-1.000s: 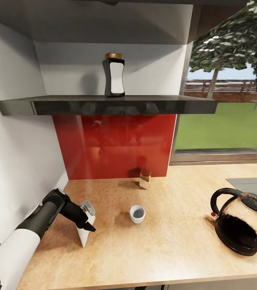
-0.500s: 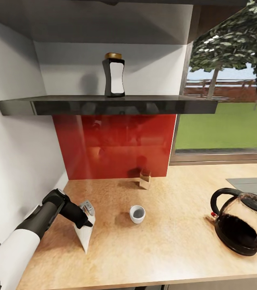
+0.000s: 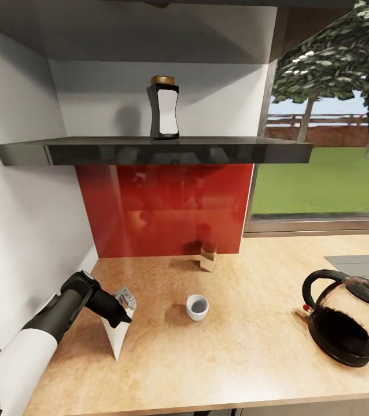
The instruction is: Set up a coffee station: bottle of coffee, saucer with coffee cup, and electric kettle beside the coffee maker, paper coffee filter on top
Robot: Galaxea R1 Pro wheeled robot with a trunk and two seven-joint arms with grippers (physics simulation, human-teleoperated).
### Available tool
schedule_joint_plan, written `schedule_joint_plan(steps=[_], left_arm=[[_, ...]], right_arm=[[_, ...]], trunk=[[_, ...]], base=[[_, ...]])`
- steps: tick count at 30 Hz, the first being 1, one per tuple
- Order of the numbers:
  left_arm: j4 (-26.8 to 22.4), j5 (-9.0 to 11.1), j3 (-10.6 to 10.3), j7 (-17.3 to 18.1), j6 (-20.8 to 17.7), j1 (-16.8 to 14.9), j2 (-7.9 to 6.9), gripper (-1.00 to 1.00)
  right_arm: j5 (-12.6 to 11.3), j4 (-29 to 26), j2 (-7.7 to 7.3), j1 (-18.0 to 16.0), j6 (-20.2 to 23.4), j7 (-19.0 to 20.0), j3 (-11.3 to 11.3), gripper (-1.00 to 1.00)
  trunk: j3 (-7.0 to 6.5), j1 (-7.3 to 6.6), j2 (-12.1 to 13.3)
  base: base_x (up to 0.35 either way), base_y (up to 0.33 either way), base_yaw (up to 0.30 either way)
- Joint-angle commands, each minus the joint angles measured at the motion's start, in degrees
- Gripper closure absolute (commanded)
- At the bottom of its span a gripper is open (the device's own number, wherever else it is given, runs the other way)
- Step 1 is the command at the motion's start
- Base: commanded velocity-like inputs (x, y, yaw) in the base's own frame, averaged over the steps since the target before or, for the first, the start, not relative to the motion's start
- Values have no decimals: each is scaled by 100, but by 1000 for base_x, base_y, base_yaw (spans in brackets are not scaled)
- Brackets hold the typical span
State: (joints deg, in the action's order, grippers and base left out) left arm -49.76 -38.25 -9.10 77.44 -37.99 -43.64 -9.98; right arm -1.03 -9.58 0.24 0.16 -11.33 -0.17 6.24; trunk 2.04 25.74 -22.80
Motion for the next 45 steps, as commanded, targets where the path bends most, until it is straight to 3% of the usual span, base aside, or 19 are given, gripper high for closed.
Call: schedule_joint_plan(steps=[1, 16, 22, 29, 35, 38, 42, 45], left_arm=[[-8, -33, -12, 34, -33, -4, -4, 100], [-123, -25, 22, 134, -82, -109, 5, 100], [-231, -32, 29, 137, -101, -489, 14, 100], [-884, -33, 31, 123, -136, -1179, 14, 100], [-1515, -25, 74, 129, -146, -1234, 22, 100], [-1603, 138, 203, 125, -147, -1244, 23, 100], [-1640, 557, 447, 106, -252, -1252, 23, 100], [-1642, 582, 458, 105, -298, -1249, 23, 100]], right_arm=[[-11, -9, 3, 1, -10, -1, 19, -100], [-13, -24, 11, 1, -10, -1, 27, -100], [-20, -39, 11, 1, -10, -1, 42, -100], [-22, -59, 11, 1, -18, -1, 44, -100], [-27, -66, 11, 1, -38, -1, 49, -100], [-33, -69, 10, 1, -34, -4, 63, -100], [-41, -71, 11, 1, -28, -1, 70, -100], [-39, -71, 10, 1, -27, -6, 71, -100]], trunk=[[12, 4, -12], [12, 4, -12], [12, 4, -12], [12, 4, -12], [12, 4, -12], [12, 4, -12], [12, 4, -12], [12, 4, -12]], base=[[0, 0, 0], [0, 0, 0], [0, 0, 0], [0, 0, 0], [0, 0, 0], [0, 0, 0], [0, -15, 0], [0, -173, 0]])
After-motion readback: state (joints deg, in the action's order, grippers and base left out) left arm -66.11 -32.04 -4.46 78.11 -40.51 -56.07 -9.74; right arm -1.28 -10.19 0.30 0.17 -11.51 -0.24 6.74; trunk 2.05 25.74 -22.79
